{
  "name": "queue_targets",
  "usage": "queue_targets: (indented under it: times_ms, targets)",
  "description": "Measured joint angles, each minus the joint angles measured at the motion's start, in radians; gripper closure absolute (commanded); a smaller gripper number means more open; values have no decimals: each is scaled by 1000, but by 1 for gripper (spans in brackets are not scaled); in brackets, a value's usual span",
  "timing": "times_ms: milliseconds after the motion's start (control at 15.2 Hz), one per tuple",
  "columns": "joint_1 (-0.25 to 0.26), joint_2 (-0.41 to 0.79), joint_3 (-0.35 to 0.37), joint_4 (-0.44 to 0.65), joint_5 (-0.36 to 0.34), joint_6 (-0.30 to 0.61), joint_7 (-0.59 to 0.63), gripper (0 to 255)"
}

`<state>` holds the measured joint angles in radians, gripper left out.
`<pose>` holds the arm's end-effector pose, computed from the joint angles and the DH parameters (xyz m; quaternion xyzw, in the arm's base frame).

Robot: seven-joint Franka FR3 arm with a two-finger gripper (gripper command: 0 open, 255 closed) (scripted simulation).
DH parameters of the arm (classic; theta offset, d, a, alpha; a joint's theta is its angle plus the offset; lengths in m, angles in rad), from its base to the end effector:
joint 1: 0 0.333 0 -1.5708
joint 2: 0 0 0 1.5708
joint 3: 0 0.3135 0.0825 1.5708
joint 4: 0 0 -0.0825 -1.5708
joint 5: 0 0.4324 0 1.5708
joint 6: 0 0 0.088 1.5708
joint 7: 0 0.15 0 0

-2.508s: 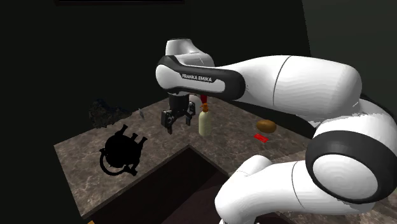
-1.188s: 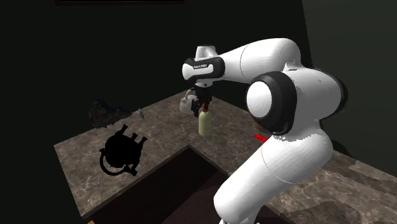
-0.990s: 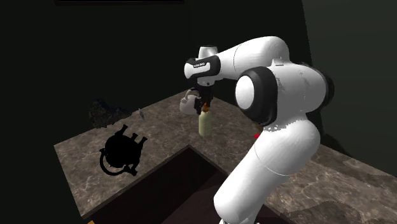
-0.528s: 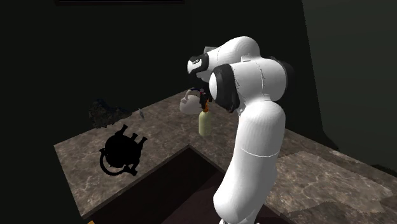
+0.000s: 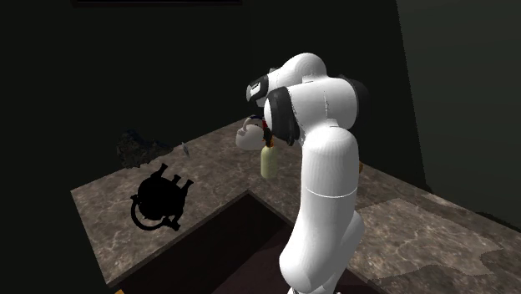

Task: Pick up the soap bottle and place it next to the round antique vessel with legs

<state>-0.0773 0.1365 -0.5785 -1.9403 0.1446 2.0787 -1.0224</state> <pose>0.5106 -0.3709 0.3588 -0.9881 -0.1509 -0.0284 0.0079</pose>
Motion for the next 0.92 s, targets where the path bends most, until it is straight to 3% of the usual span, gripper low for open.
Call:
queue_targets:
  times_ms: [528, 594, 924]
  targets:
    - [-2, 15, 2, -19, 11, 31, -8, 0]
    - [-2, 15, 2, -19, 11, 31, -8, 255]
    - [-2, 14, 2, -19, 11, 31, -8, 255]
